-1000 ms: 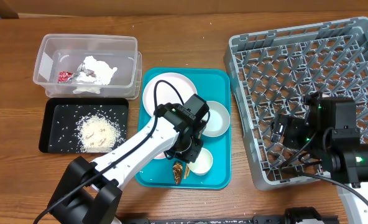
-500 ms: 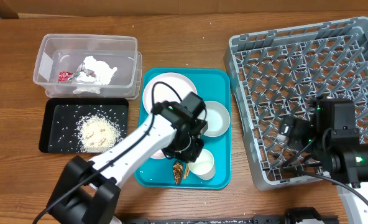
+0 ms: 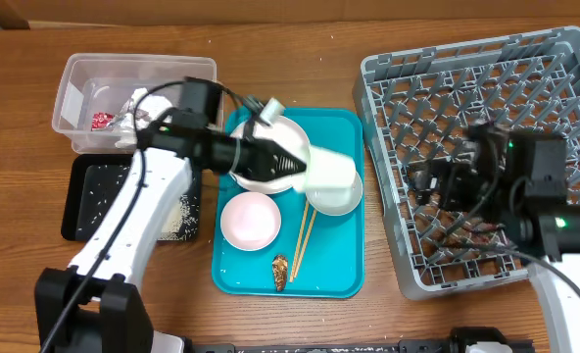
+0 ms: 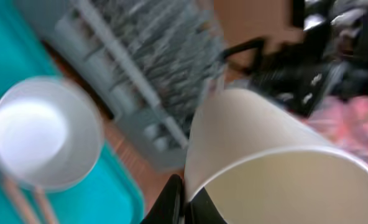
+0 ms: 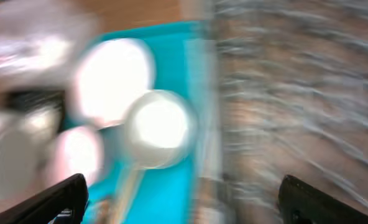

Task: Sort waste into correct bins and load items into the dishwasher
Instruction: 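Hand the white cup from the left gripper to the right gripper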

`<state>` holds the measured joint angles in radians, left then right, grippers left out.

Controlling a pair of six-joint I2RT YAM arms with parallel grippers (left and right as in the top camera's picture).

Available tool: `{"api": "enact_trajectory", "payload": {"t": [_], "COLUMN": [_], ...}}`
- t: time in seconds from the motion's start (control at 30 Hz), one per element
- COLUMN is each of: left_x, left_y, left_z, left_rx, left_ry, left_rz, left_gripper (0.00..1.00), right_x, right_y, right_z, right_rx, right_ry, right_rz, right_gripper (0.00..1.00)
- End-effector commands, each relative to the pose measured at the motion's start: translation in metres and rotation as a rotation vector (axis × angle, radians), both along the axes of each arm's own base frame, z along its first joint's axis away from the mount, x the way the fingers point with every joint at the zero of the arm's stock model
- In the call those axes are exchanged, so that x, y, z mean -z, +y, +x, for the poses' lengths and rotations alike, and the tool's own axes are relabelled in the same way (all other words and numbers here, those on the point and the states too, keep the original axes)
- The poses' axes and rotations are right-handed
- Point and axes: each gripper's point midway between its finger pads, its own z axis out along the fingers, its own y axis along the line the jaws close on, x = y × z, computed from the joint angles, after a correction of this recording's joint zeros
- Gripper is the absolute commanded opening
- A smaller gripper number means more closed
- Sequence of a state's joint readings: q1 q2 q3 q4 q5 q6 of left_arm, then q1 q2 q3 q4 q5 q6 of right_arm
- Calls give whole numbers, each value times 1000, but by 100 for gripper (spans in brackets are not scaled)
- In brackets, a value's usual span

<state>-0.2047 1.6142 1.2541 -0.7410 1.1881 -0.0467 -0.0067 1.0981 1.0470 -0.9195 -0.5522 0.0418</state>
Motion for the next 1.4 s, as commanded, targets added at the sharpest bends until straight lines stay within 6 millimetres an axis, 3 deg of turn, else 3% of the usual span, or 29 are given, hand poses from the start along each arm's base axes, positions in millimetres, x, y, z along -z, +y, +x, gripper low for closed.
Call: {"api": "enact_trajectory", "payload": {"t": [0.0,0.23,0.67,0.87,1.37], "left_x": [-37,-35,-35,-34,-31], "left_y": [-5,-10,-12,-19,-26], "left_z": [-8,-10,-12,-18,-21], "left_rx": [75,85,94,118,128], "left_ry": [73,72,74,75,75], "left_rz": [-196,-189,-189,-187,-167], "left_gripper": [4,4,4,4,4], "right_x": [-61,-79,-64,-64,-67], "right_y": [63,76,113,120,124], "right_z": [-26,-24,-30,-33,-34], "right_rx": [-435,-584,-701,-727,-750], "right_ry": [-165,-207,-157,-160,-185], "right_rz": [372,556,557,558,553], "right_gripper": [100,100,100,99,63]}}
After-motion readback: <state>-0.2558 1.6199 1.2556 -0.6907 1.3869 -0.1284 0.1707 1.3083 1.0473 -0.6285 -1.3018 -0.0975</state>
